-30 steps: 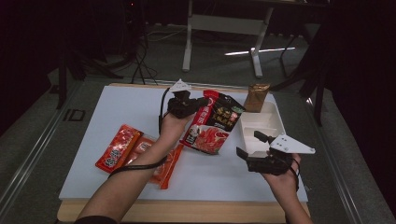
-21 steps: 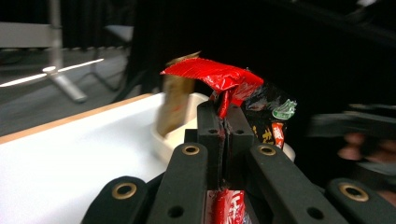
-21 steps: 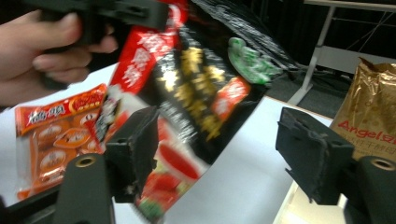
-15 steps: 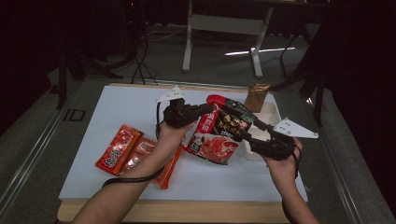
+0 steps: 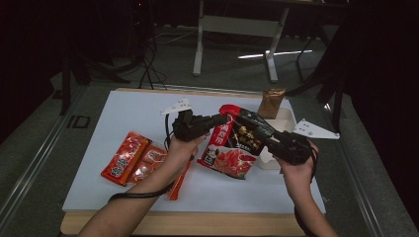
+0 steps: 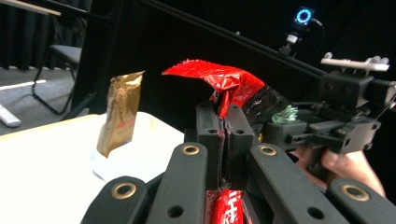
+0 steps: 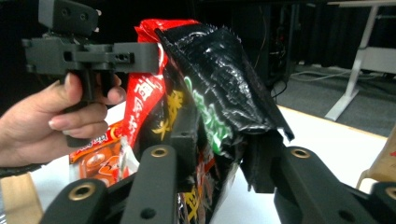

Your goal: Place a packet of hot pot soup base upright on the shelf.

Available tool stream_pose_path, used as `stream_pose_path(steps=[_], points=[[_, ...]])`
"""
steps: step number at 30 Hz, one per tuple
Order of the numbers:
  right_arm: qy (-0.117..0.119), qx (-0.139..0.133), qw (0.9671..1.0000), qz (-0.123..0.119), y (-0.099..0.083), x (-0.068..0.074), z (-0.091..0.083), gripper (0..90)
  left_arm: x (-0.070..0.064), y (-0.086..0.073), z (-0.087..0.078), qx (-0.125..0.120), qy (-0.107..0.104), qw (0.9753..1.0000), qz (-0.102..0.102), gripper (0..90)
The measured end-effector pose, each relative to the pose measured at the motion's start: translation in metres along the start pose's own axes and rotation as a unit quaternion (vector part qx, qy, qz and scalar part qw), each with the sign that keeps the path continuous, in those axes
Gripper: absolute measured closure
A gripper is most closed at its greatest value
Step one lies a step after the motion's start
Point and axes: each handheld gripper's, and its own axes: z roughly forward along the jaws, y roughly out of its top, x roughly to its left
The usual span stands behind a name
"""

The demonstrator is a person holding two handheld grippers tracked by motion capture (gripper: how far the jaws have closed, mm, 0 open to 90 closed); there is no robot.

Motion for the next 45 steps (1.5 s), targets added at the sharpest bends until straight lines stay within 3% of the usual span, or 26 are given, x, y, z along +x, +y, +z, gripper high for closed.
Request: stream_pose_path(steps=[5, 9, 16, 20, 22, 23, 28, 29, 30, 32, 38, 41, 45], points=[[0.017, 0.005, 0.9998, 0.009, 0.0, -0.001, 0.0, 75.7, 0.003, -0.005, -0.003, 0.003, 0.001, 1.0, 0.003, 86.8], [0.018, 0.019, 0.9996, -0.005, 0.004, 0.006, -0.001, 77.6, 0.004, -0.01, -0.009, 0.003, -0.007, 1.0, 0.0, 83.8], [0.022, 0.025, 0.9992, -0.023, 0.013, 0.01, 0.0, 77.7, 0.004, -0.012, -0.013, 0.014, -0.004, 0.9998, 0.015, 75.8], [0.024, 0.021, 0.9992, -0.026, 0.019, 0.008, -0.003, 77.7, 0.002, -0.009, -0.017, 0.022, -0.007, 0.9995, 0.022, 59.0], [0.023, 0.016, 0.9993, -0.025, 0.022, 0.006, -0.005, 77.7, -0.001, -0.008, -0.018, 0.032, 0.009, 0.9989, 0.034, 43.7], [0.022, 0.014, 0.9993, -0.027, 0.023, 0.005, -0.006, 77.7, -0.002, -0.008, -0.018, 0.038, 0.013, 0.9985, 0.037, 40.3], [0.017, 0.011, 0.9993, -0.032, 0.032, 0.001, -0.01, 77.7, 0.0, -0.01, -0.022, 0.048, 0.011, 0.9987, 0.014, 18.7], [0.017, 0.011, 0.9993, -0.032, 0.032, 0.001, -0.01, 77.7, 0.0, -0.01, -0.022, 0.048, 0.011, 0.9987, 0.014, 16.8], [0.015, 0.01, 0.9993, -0.032, 0.033, -0.001, -0.01, 77.7, 0.001, -0.011, -0.023, 0.061, 0.017, 0.998, -0.006, 16.8], [0.01, 0.007, 0.9995, -0.03, 0.038, -0.005, -0.012, 77.7, 0.001, -0.013, -0.023, 0.073, 0.017, 0.9971, -0.012, 16.8], [-0.005, -0.001, 0.9995, -0.033, 0.048, -0.015, -0.015, 77.6, -0.007, -0.02, -0.028, 0.092, 0.022, 0.9953, 0.023, 10.5], [-0.014, -0.003, 0.9994, -0.031, 0.053, -0.024, -0.017, 77.6, -0.01, -0.025, -0.033, 0.096, 0.022, 0.9947, 0.028, 2.6], [-0.031, -0.008, 0.999, -0.032, 0.06, -0.036, -0.02, 77.5, -0.015, -0.035, -0.043, 0.102, 0.025, 0.9937, 0.041, 1.8]])
